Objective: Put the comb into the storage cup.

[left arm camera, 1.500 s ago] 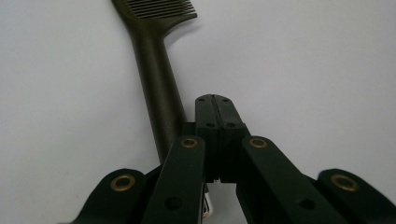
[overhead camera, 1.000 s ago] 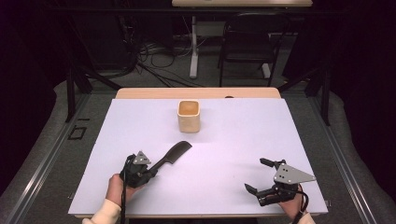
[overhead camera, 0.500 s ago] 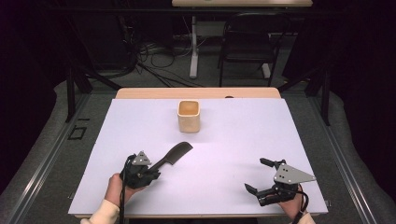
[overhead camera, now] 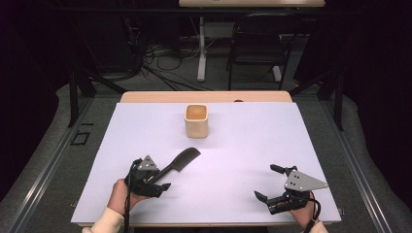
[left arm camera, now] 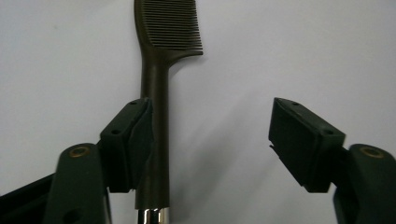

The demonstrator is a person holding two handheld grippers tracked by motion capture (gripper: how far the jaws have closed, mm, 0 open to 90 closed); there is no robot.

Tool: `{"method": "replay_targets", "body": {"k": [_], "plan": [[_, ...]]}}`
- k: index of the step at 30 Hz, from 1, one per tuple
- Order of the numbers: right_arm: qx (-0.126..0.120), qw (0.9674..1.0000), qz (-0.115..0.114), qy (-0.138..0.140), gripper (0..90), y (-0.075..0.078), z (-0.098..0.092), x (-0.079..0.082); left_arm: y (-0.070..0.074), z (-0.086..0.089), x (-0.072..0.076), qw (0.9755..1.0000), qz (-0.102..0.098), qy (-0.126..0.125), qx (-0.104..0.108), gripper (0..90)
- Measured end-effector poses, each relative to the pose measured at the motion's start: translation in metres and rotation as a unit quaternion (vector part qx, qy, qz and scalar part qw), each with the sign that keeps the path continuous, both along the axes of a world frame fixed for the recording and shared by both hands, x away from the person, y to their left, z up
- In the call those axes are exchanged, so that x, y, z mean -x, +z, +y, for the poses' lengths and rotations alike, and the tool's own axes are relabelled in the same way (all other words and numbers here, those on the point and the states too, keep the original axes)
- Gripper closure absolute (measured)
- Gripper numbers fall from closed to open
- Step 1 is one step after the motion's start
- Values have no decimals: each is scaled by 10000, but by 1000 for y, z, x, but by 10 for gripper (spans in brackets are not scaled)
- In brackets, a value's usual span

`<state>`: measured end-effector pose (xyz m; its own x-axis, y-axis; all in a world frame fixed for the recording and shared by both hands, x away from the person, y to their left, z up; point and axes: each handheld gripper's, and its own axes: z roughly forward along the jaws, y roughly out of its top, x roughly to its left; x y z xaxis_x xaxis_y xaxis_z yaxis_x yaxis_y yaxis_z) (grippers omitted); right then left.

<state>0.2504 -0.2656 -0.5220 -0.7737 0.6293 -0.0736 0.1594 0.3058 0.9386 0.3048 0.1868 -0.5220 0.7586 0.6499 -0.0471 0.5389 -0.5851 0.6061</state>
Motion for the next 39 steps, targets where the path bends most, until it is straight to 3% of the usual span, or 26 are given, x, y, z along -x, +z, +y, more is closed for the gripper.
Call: {"method": "replay_targets", "body": {"k": [6, 20, 34, 39], "plan": [[9, 10000, 9, -3, 0, 0, 0, 0, 0, 0, -4, 9998, -7, 77, -166, 173], [21, 10000, 22, 4, 0, 0, 0, -1, -4, -4, -15, 9986, 8, 115, -514, 13], [24, 10000, 33, 11, 0, -1, 1, -1, -4, -12, -24, 9968, 12, 38, -800, 0], [23, 10000, 38, 21, 0, -1, 1, -1, -3, -13, -27, 9961, 9, 45, -877, 42]]}}
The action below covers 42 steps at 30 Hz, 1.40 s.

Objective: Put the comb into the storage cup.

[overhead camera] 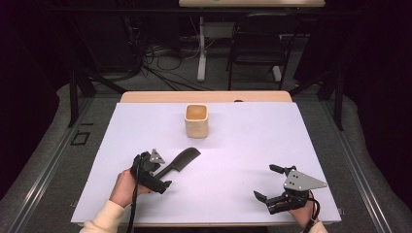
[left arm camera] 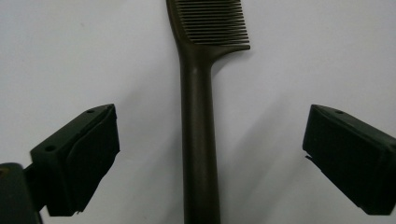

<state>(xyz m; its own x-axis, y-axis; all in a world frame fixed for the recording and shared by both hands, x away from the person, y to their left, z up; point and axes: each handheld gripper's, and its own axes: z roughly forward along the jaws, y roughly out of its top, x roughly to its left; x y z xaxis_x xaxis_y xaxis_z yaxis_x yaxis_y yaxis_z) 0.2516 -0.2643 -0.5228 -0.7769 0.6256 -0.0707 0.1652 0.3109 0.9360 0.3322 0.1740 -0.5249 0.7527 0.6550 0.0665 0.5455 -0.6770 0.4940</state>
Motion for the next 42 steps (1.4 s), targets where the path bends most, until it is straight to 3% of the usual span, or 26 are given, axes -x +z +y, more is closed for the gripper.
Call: {"method": "replay_targets", "body": {"k": [29, 42], "plan": [[21, 10000, 15, -1, 0, 0, 0, -1, 0, -15, -20, 9980, 380, -24, -504, 504], [35, 10000, 28, -3, 0, -1, 0, -1, -2, -24, -36, 9964, 565, -28, -638, 636]]}}
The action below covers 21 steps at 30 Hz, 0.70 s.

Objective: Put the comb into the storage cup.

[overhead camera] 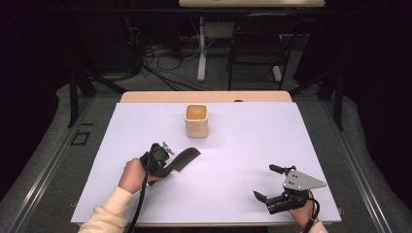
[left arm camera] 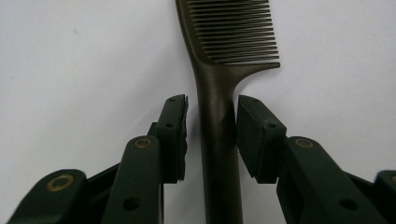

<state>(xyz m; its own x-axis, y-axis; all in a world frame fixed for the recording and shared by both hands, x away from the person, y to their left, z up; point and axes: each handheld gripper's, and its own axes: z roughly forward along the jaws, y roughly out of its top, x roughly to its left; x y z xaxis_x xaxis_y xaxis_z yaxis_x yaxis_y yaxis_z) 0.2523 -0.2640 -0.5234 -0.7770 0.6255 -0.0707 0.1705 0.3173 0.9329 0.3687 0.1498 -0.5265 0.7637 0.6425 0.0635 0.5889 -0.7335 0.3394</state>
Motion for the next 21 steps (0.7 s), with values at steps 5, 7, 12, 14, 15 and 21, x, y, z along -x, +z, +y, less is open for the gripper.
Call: {"method": "replay_targets", "body": {"k": [5, 7, 12, 14, 15, 21], "plan": [[-11, 10000, 15, -5, 0, 0, 0, 0, -2, -2, -5, 9999, 164, -26, -37, 666], [0, 10000, -3, 1, 0, 0, 0, 0, -3, -4, -6, 9998, 180, 0, -23, 670], [5, 10000, 3, 2, 0, 0, 0, 0, -3, -4, -8, 9996, 271, -3, -22, 687], [21, 10000, -3, -1, 0, 0, 0, 0, -3, -4, -8, 9996, 286, 35, 11, 698], [25, 10000, -1, -3, 0, 0, 0, 0, -3, -4, -8, 9995, 300, 43, 19, 699], [16, 10000, 2, -5, 0, 0, 0, 0, -3, -1, -8, 9994, 318, 54, 92, 717]]}}
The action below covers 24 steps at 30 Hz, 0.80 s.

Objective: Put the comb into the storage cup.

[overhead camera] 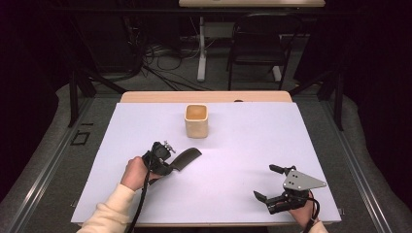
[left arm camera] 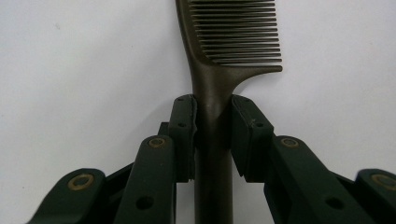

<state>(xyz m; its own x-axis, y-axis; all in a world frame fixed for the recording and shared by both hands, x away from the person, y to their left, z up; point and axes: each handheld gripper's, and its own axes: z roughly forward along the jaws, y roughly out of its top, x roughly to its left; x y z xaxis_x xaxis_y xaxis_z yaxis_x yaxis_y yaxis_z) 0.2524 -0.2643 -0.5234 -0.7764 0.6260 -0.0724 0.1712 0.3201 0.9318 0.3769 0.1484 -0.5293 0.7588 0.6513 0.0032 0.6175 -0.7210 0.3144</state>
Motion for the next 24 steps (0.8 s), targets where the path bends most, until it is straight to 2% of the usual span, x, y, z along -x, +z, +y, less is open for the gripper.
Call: {"method": "replay_targets", "body": {"k": [12, 24], "plan": [[-13, 10000, -13, -1, 0, 0, 0, 0, 6, 9, 5, 9998, -64, 13, 184, 718], [-20, 10000, 7, -4, 0, 0, 0, 0, 13, 13, 11, 9992, -219, -2, 330, 722]]}}
